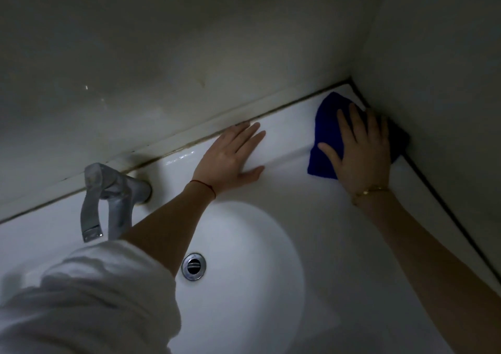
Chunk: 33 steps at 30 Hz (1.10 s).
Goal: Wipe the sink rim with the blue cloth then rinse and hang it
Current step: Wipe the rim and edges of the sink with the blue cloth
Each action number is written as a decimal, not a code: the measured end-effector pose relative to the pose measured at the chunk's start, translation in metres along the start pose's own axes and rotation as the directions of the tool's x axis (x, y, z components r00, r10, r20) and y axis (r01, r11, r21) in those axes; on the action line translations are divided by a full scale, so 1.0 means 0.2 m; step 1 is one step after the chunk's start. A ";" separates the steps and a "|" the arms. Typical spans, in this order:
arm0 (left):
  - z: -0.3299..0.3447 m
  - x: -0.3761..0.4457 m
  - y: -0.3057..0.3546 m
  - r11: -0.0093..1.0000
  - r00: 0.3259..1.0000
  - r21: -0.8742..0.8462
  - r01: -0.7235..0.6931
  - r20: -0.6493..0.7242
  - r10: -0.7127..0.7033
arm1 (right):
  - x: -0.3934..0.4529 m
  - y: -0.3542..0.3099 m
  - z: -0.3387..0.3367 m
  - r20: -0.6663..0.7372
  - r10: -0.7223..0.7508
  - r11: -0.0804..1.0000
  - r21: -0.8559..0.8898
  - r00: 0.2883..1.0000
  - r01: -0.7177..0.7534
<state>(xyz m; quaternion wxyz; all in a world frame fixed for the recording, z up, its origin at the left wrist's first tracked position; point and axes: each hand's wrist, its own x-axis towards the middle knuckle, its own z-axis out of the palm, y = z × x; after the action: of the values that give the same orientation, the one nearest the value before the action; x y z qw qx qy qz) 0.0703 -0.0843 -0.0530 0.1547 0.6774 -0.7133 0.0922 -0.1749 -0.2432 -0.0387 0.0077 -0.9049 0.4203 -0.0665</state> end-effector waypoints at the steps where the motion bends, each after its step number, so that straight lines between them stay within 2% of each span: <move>1: 0.00 0.00 0.00 1.000 1.000 0.001 -0.004 0.003 0.004 | 0.06 -0.03 -0.01 0.034 -0.028 0.999 0.016 0.999 0.028; 4: 0.00 0.00 0.00 1.000 1.000 0.003 -0.003 0.021 0.003 | 0.21 -0.09 -0.02 0.137 -0.146 0.989 0.042 0.980 0.142; 6: 0.00 0.00 -0.01 1.000 1.000 0.007 -0.008 0.028 0.007 | 0.20 -0.06 -0.02 0.134 -0.167 0.986 0.029 0.977 0.165; 14: 0.01 -0.01 -0.01 1.000 1.000 -0.006 -0.009 0.022 0.009 | -0.34 0.11 -0.05 0.014 0.057 0.998 -0.028 0.998 -0.057; 17: 0.00 -0.01 -0.01 1.000 0.999 -0.001 0.000 0.033 0.001 | -0.26 0.10 -0.05 0.024 0.093 0.995 -0.051 0.995 -0.091; 22: 0.00 -0.01 -0.01 1.000 1.000 -0.019 -0.004 0.007 0.004 | 0.04 0.04 -0.04 0.133 0.013 0.999 -0.043 0.991 -0.008; 27: 0.00 -0.01 -0.01 1.000 1.000 -0.019 -0.006 -0.021 0.006 | -0.20 0.14 -0.06 0.052 -0.099 0.995 -0.015 0.994 0.100; 29: 0.01 -0.01 -0.01 1.000 1.000 -0.020 -0.006 -0.024 0.005 | -0.25 0.17 -0.06 0.060 -0.117 0.993 0.004 0.991 0.116; 33: 0.01 -0.01 -0.01 1.000 0.999 -0.023 -0.009 -0.036 0.009 | -0.08 0.13 -0.03 0.048 -0.139 0.990 0.037 0.989 0.137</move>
<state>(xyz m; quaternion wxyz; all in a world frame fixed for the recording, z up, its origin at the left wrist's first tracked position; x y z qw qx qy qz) 0.0717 -0.0843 -0.0560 0.1748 0.6706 -0.7144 0.0970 -0.2056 -0.2485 -0.0360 0.0290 -0.9330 0.3550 -0.0512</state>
